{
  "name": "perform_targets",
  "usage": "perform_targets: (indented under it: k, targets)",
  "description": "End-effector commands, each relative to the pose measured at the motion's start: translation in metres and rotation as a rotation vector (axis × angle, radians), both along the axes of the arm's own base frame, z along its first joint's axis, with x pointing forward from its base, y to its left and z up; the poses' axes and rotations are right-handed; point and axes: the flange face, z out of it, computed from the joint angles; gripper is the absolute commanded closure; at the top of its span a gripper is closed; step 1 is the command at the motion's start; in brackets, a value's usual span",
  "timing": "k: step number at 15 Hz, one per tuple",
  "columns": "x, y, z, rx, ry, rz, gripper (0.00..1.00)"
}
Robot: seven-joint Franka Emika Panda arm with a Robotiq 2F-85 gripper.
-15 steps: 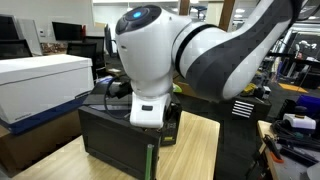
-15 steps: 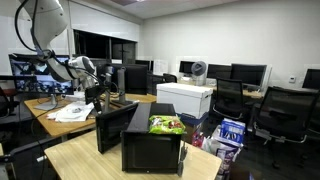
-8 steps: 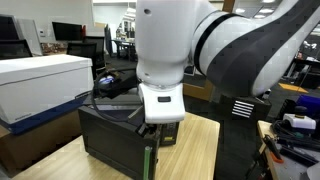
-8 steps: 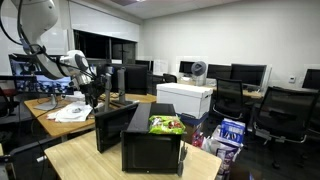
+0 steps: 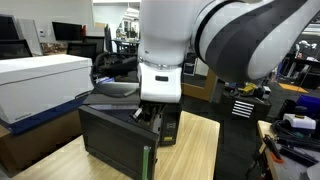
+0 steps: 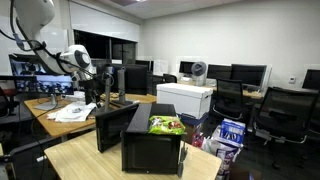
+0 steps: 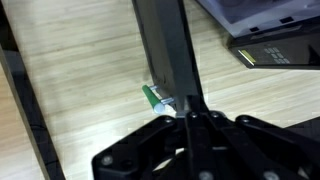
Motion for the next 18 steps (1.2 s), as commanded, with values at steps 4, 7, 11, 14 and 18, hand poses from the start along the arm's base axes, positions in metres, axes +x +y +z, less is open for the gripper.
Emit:
perform_targets:
  k: [4, 7, 11, 14, 18]
  targets:
    - [0.040, -0.051, 0.010, 0.004, -0.208, -0.304, 1.00]
    - [0.053, -0.076, -0.004, -0.048, -0.286, -0.447, 1.00]
    - [0.033, -0.066, -0.045, -0.084, -0.245, -0.549, 1.00]
    - [0.010, -0.039, -0.072, -0.107, -0.139, -0.507, 1.00]
    - [-0.004, -0.003, -0.081, -0.078, -0.089, -0.473, 1.00]
